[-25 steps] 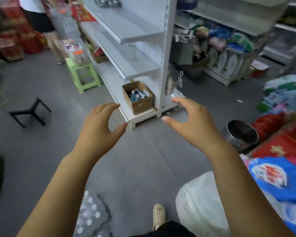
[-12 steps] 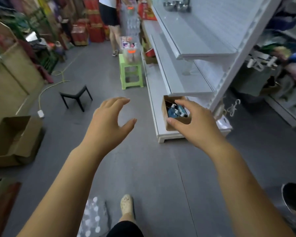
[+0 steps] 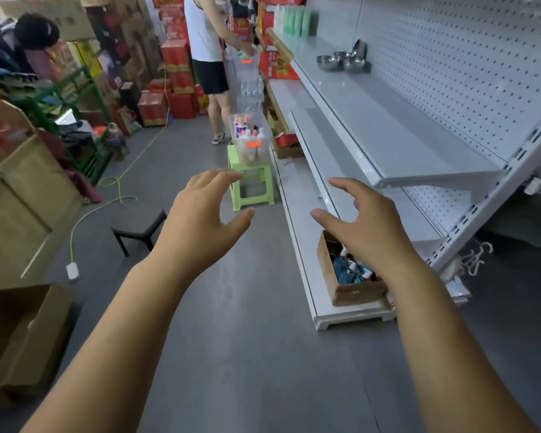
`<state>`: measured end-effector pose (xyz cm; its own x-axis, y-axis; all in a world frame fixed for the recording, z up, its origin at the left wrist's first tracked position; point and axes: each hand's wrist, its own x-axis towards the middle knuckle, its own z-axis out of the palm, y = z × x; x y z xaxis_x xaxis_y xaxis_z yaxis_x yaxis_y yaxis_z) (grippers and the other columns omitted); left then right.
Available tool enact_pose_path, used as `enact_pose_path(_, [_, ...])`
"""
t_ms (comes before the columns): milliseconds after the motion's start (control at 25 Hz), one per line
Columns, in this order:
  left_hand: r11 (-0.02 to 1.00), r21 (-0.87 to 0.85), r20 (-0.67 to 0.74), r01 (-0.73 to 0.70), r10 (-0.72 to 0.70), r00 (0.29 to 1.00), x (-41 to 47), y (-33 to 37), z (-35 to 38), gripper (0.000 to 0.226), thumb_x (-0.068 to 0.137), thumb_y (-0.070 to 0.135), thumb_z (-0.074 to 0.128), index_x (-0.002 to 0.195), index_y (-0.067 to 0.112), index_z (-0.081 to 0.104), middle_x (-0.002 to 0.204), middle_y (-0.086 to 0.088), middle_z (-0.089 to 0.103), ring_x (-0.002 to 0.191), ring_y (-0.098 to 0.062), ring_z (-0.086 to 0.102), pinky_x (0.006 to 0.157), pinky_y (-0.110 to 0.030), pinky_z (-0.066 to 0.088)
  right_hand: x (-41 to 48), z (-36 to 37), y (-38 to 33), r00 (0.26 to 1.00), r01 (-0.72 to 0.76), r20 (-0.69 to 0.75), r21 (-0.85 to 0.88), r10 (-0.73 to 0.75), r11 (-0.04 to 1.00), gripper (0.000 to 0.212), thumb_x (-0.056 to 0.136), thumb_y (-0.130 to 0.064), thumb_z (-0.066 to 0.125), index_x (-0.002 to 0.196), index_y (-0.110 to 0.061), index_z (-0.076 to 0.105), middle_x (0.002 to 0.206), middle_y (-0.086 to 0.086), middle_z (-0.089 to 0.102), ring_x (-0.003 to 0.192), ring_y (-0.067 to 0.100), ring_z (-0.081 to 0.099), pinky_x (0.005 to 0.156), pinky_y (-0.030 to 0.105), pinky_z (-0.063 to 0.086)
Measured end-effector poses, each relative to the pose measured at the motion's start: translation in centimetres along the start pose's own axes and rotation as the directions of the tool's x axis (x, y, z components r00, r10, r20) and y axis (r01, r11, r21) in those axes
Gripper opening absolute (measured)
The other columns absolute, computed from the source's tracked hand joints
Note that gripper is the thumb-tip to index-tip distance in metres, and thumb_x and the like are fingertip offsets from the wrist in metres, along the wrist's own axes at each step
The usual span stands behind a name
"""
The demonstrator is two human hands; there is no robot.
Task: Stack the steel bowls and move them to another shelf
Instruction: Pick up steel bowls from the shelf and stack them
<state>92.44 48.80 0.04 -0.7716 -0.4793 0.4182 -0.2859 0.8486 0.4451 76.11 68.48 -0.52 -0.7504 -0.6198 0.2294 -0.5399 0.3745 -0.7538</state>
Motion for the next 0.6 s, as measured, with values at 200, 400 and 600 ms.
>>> enact_pose_path(200, [0.999, -0.033, 0.057, -0.034, 0.036, 0.998, 9.9, -4.3, 4.1, 0.055, 0.091, 0.032, 0.073, 0.142, 0.02, 0.055, 0.144, 0.005, 0.056, 0.138, -0.017, 0.046, 0.109, -0.026, 0.032, 9.5, 0.9, 2.5, 0.998, -0.039, -0.041, -0.019, 0.039, 0.999, 0.063, 0.092, -0.043, 0.075, 0.149, -0.031, 0.051, 0.156, -0.012, 0.048, 0.145, 0.013, 0.043, 0.107, 0.023, 0.033])
enact_pose_path(400, [0.996, -0.022, 0.048, -0.089, 0.09, 0.995, 21.9, -6.8, 9.1, 0.056, 0.09, 0.033, 0.074, 0.141, 0.019, 0.055, 0.143, 0.002, 0.057, 0.135, -0.021, 0.048, 0.109, -0.034, 0.039, 20.7, 0.7, 6.1, 0.997, -0.031, -0.074, -0.061, 0.027, 0.998, 0.061, 0.093, -0.042, 0.075, 0.148, -0.03, 0.052, 0.155, -0.011, 0.05, 0.143, 0.014, 0.045, 0.105, 0.023, 0.035])
enact_pose_path(600, [0.994, -0.024, 0.041, -0.11, 0.111, 0.993, 34.2, -8.1, 13.3, 0.057, 0.089, 0.034, 0.075, 0.141, 0.021, 0.055, 0.142, 0.003, 0.057, 0.132, -0.019, 0.049, 0.105, -0.031, 0.038, 33.4, -0.7, 8.0, 0.996, -0.02, -0.093, -0.082, 0.012, 0.996, 0.06, 0.093, -0.041, 0.075, 0.148, -0.028, 0.054, 0.155, -0.009, 0.051, 0.142, 0.015, 0.047, 0.102, 0.02, 0.034])
